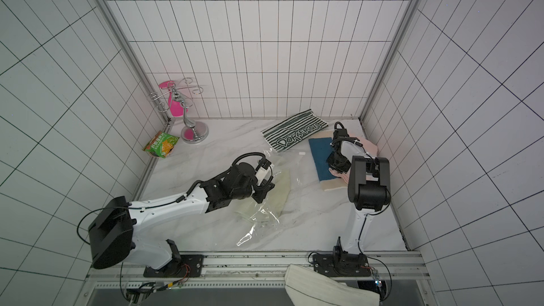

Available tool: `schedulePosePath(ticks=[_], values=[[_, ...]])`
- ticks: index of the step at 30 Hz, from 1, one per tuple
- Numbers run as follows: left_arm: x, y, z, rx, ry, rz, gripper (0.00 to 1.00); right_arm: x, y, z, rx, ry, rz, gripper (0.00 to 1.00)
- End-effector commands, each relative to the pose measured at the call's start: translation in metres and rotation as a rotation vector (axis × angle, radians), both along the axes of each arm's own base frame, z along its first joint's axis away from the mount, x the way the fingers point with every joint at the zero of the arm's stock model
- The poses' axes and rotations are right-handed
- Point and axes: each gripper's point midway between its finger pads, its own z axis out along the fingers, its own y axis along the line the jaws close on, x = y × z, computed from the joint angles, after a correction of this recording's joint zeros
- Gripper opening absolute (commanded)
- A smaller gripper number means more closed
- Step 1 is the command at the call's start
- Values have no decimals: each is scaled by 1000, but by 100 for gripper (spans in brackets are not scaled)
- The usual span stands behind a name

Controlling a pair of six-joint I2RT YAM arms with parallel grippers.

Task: Place the folded towel into the vacuum bag
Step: Move the towel to the center of the board.

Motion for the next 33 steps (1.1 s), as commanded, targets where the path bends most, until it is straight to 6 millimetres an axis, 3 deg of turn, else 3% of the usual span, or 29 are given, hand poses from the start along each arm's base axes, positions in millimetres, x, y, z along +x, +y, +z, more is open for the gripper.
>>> schedulePosePath(ticks=[1,6,19,27,33], values=[[5,1,6,2,-6,25,0,2,12,-5,73,-19,17,11],[7,2,5,19,-10,33,0,5,13,20,24,-71,44,0],[8,3,9,21,-26,37,0,-6,30,85,-61,-180,134,0],[8,6,11,23,-42,38,0,-35,58,87,-35,-158,205,0],[8,6,14,22,-57,35,0,-48,64,75,-25,-123,227,0]])
